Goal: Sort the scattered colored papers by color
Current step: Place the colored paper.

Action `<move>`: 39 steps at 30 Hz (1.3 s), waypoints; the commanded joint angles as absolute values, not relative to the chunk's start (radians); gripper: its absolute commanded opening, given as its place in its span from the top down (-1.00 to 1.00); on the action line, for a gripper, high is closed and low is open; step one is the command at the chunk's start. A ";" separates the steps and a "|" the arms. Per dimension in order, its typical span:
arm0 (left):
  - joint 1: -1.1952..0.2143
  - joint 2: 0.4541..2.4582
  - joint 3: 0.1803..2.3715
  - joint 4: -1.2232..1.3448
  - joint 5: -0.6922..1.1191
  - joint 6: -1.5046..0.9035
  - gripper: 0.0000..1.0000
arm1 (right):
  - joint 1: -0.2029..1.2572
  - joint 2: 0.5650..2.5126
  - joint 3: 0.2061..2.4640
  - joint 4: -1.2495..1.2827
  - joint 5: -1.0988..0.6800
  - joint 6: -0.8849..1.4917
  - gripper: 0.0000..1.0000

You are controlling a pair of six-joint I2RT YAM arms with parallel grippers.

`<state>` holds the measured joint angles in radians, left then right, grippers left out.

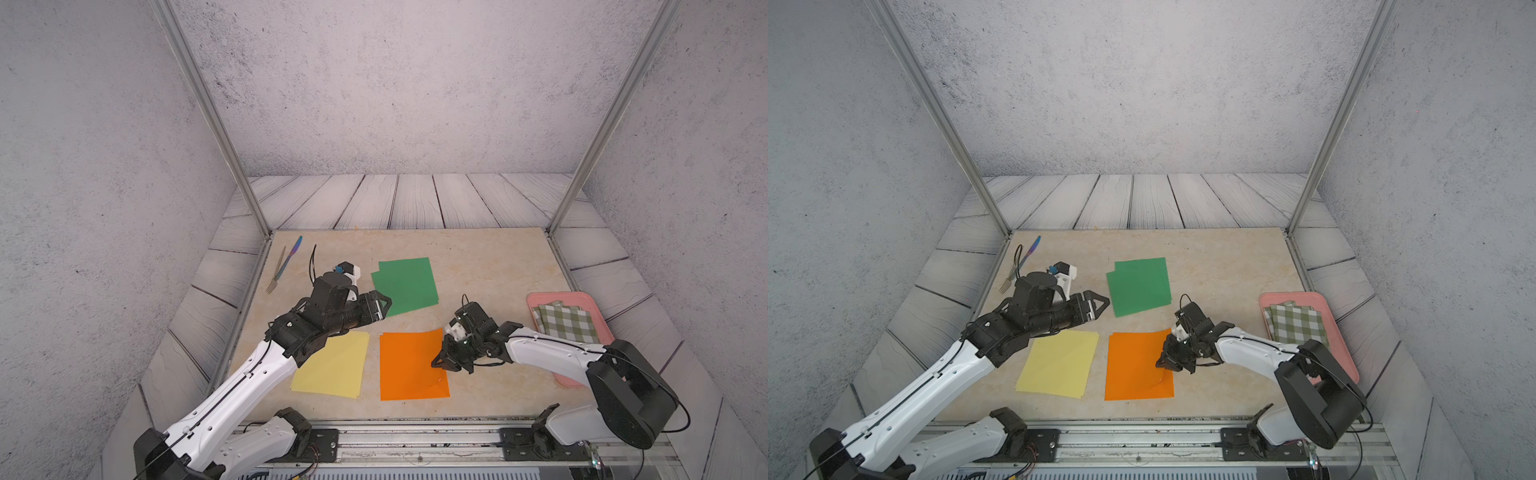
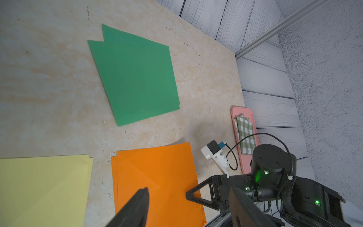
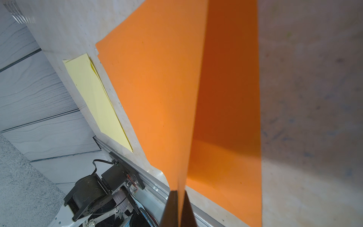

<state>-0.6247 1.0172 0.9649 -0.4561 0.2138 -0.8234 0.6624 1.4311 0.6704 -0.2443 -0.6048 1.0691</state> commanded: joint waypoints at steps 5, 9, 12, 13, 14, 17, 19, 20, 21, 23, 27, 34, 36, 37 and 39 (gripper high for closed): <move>-0.628 1.030 0.942 -0.412 0.226 -0.835 -0.41 | 0.670 1.466 0.702 -0.288 -0.621 1.026 1.00; -0.629 1.038 0.943 -0.407 0.228 -0.836 -0.41 | 0.669 1.471 0.696 -0.288 -0.621 1.019 1.00; -0.628 1.039 0.939 -0.406 0.229 -0.837 -0.41 | 0.669 1.473 0.688 -0.293 -0.620 1.014 0.95; -0.629 1.040 0.939 -0.406 0.229 -0.837 -0.41 | 0.670 1.471 0.687 -0.298 -0.617 1.012 0.83; -0.629 1.041 0.940 -0.406 0.230 -0.837 -0.41 | 0.669 1.470 0.686 -0.304 -0.613 1.012 0.77; -0.628 1.041 0.936 -0.407 0.230 -0.835 -0.41 | 0.669 1.459 0.688 -0.320 -0.594 1.009 0.58; -0.629 1.041 0.936 -0.406 0.232 -0.836 -0.41 | 0.669 1.444 0.693 -0.347 -0.571 1.005 0.31; -0.628 1.040 0.937 -0.406 0.230 -0.835 -0.41 | 0.669 1.440 0.694 -0.356 -0.563 1.002 0.29; -0.629 1.040 0.937 -0.406 0.232 -0.835 -0.41 | 0.669 1.434 0.696 -0.365 -0.554 1.002 0.19; -0.628 1.042 0.936 -0.406 0.233 -0.834 -0.41 | 0.669 1.424 0.698 -0.387 -0.540 1.001 -0.05; -0.628 1.048 0.937 -0.405 0.239 -0.832 -0.42 | 0.669 1.388 0.685 -0.423 -0.505 1.013 -0.27; -0.628 1.060 0.931 -0.396 0.245 -0.834 -0.42 | 0.670 1.228 0.676 -0.575 -0.367 1.036 -0.42; -0.628 1.077 0.940 -0.393 0.251 -0.833 -0.42 | 0.667 1.181 0.688 -0.624 -0.331 1.036 -0.45; -0.627 1.091 0.949 -0.393 0.254 -0.829 -0.41 | 0.664 1.158 0.696 -0.651 -0.315 1.034 -0.45; -0.628 1.128 0.978 -0.402 0.260 -0.818 -0.42 | 0.656 1.129 0.718 -0.686 -0.298 1.028 -0.46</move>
<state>-0.6247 1.0916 0.9470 -0.4084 0.2440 -0.8352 0.6632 1.1770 0.6827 -0.5755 -0.3794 1.0290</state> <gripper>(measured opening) 0.710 0.728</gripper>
